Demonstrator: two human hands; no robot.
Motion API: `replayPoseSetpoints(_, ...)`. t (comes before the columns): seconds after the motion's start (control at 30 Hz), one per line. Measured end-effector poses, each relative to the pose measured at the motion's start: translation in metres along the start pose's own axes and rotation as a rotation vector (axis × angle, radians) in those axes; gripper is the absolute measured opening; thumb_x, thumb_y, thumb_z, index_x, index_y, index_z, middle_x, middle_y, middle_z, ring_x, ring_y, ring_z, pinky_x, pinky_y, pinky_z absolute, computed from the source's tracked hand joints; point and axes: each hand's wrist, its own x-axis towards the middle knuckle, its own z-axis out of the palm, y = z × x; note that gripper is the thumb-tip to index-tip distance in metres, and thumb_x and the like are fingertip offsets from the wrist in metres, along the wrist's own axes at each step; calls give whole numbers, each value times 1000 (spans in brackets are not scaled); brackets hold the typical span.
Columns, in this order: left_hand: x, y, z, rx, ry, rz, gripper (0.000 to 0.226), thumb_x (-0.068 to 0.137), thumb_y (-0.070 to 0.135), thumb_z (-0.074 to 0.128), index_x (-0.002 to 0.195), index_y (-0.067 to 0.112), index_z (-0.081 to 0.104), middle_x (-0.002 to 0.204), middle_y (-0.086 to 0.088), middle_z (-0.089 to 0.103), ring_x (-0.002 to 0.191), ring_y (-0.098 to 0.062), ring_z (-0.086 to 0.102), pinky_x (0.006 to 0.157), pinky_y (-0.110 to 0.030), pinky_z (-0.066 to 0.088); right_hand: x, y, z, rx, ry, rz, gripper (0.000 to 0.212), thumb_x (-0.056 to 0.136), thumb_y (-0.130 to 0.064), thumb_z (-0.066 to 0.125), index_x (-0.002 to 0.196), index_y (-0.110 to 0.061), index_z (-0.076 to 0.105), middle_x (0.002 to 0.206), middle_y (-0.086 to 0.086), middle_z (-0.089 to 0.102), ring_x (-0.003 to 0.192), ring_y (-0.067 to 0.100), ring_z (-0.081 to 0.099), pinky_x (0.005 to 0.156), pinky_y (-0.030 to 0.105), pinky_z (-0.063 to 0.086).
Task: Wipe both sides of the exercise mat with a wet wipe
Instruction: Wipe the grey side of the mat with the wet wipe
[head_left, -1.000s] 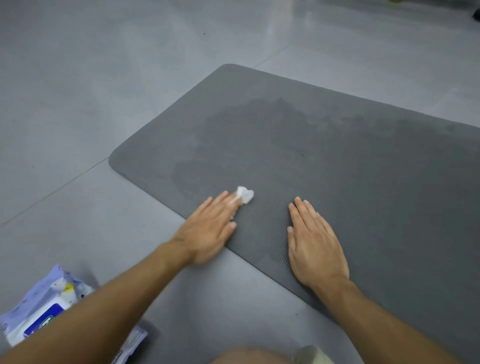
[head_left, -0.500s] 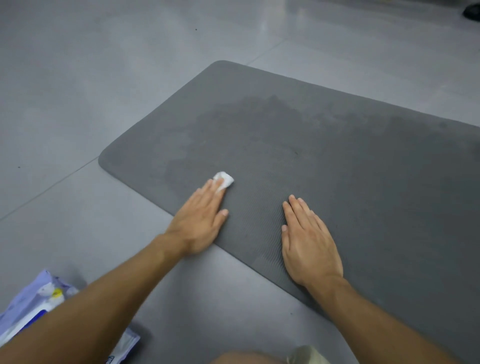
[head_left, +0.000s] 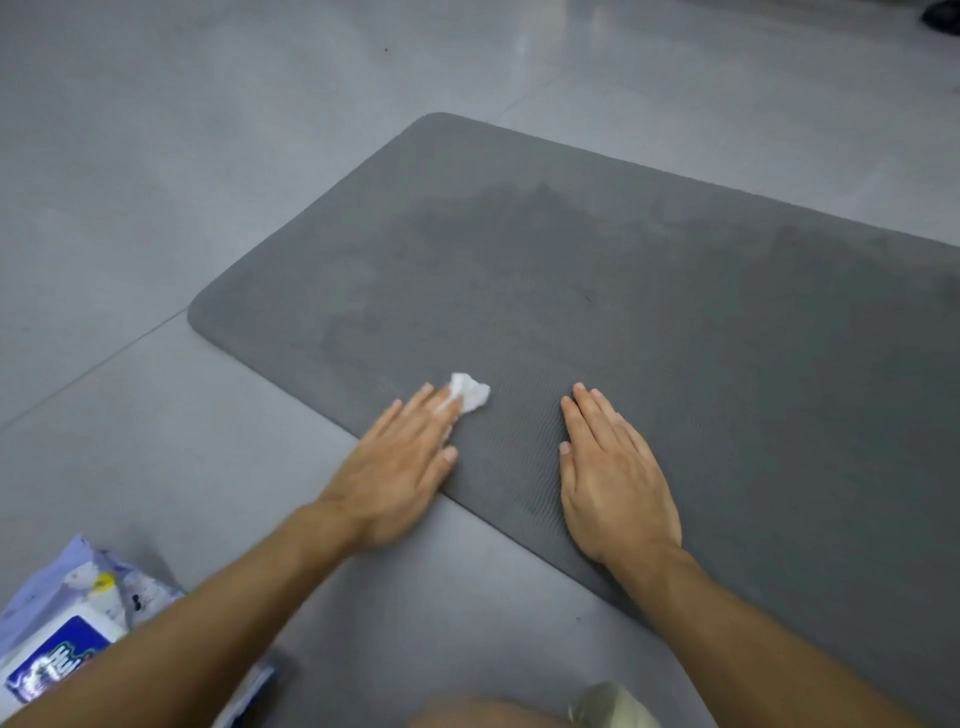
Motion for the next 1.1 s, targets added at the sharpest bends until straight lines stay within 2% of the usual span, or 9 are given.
replayPoseSetpoints(0.07,21,-31,-8,-4,26,-144,76,96,57,6,163,22,12,170,9,6,155,-4,-5,126,-31,-3,0,0,0,-6,3,4,58,105,-31,19,158,-13,31,167,0,24,154,15,18,126,32,16)
replayPoseSetpoints(0.17,62,-61,-25,-4,22,-330,65,106,48,18,163,19,10,171,4,6,158,-14,0,127,-36,1,0,0,0,0,-5,8,58,105,-32,18,159,-13,29,167,0,23,155,14,17,126,33,16)
replayPoseSetpoints(0.23,89,-63,-29,-16,15,-365,63,108,42,25,164,18,7,172,1,5,158,-16,1,127,-38,2,0,-1,0,5,-3,16,58,105,-31,19,159,-13,30,167,0,23,155,14,17,126,33,16)
replayPoseSetpoints(0.43,120,12,-11,-45,-45,34,69,105,40,28,164,19,-1,172,4,-3,157,-12,-6,129,-38,3,1,-3,-2,-3,2,18,58,104,-31,21,158,-12,30,167,1,24,154,14,18,126,33,17)
replayPoseSetpoints(0.57,72,59,4,-7,-66,273,70,104,39,29,164,19,-1,171,8,-4,156,-6,-10,127,-30,-1,2,-4,2,-12,37,128,61,102,-32,24,158,-8,29,167,7,24,154,18,20,126,36,18)
replayPoseSetpoints(0.67,27,67,6,18,-98,359,68,105,38,29,164,19,0,171,10,-5,156,-7,-9,126,-28,-3,2,-4,1,-6,64,213,62,102,-33,23,157,-7,31,166,8,25,154,20,21,126,37,18)
replayPoseSetpoints(0.77,13,38,-3,-7,-82,284,64,106,39,26,164,25,1,170,16,-5,156,-4,-7,126,-29,-1,2,-6,-1,-5,58,216,62,101,-34,24,158,-8,31,167,7,24,154,19,19,125,36,16)
replayPoseSetpoints(0.93,65,-27,-20,-82,-24,-46,73,96,58,12,163,30,7,170,15,3,156,-5,-3,128,-35,2,2,-5,1,-2,60,206,61,102,-33,26,157,-6,31,166,9,26,154,21,20,126,38,18)
replayPoseSetpoints(1.1,158,-22,-25,-79,9,-156,61,108,34,33,163,25,10,172,-3,7,158,-19,2,126,-38,3,2,-5,-1,23,42,197,61,103,-33,25,159,-7,27,168,8,20,156,20,14,126,38,16)
